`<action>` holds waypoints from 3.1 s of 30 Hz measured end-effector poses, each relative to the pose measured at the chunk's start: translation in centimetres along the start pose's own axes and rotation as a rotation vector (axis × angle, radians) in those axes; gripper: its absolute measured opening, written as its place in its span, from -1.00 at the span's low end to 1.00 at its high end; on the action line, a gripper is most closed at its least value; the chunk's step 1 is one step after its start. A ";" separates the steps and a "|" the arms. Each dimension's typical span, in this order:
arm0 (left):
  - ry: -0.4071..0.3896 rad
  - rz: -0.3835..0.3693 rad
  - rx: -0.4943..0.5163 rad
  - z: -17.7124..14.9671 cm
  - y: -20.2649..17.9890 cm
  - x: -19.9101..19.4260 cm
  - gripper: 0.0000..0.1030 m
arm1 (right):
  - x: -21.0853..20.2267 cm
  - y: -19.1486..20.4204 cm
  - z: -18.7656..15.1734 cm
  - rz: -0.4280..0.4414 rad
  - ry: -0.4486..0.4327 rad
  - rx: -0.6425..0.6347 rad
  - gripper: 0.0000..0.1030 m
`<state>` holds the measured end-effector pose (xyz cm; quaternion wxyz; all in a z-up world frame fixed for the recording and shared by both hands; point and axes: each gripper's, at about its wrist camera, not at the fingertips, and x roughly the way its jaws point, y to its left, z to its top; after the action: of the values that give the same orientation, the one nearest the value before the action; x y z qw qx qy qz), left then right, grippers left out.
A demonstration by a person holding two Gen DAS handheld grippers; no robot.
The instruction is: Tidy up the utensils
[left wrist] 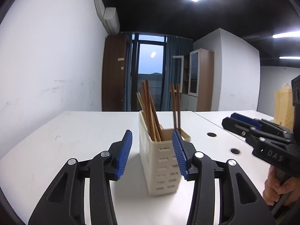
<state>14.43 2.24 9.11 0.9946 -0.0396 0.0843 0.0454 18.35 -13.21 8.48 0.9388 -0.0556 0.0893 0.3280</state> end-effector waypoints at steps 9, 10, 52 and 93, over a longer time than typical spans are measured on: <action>0.058 0.011 -0.021 -1.5 0.6 -1.9 0.20 | -2.3 0.5 -3.0 -0.004 0.015 -0.005 0.03; 0.063 0.012 -0.023 -1.7 0.6 -2.0 0.22 | -2.4 0.6 -3.2 -0.002 0.016 -0.002 0.09; 0.240 0.045 0.069 -6.8 -1.4 -4.0 0.89 | -4.6 0.8 -8.0 0.041 0.078 -0.001 0.88; 0.204 0.040 0.076 -6.8 -2.1 -5.1 0.89 | -4.6 1.6 -8.2 0.063 0.099 -0.015 0.89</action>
<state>8.47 -0.85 3.44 0.9806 -0.0047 0.1874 0.0576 12.72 -16.10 1.36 0.9221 -0.0761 0.1347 0.3547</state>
